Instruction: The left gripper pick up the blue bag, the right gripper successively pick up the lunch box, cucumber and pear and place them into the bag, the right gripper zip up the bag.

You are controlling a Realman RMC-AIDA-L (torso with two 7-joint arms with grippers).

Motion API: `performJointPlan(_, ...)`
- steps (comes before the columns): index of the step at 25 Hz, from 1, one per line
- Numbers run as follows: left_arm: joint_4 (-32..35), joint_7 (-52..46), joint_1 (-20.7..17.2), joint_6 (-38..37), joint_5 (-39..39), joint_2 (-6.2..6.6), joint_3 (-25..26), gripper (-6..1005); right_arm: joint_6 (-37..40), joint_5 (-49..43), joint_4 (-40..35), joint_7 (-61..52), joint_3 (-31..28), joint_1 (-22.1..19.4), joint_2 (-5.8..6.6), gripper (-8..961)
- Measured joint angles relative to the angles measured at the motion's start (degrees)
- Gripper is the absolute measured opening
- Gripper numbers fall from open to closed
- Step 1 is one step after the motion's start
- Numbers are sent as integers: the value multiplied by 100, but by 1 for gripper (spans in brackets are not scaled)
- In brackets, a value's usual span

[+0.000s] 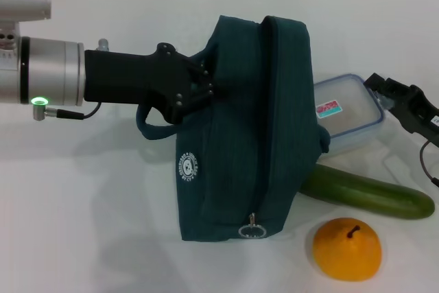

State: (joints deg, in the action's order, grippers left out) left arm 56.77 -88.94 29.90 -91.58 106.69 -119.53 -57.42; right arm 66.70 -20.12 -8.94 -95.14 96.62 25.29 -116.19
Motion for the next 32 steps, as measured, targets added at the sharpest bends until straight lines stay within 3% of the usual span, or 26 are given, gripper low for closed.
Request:
performJointPlan(7, 0, 8, 7, 56, -89, 0, -27, 43, -131, 269, -99, 378, 70, -52, 0, 107)
performJointPlan(18, -9, 142, -39, 62, -304, -2, -7, 43, 124, 286, -148, 1299, 39, -77, 1, 93)
performJointPlan(32, -132, 348, -125, 62, -497, -9, 3, 43, 1940, 308, -145, 2188, -768, -336, 172, 94)
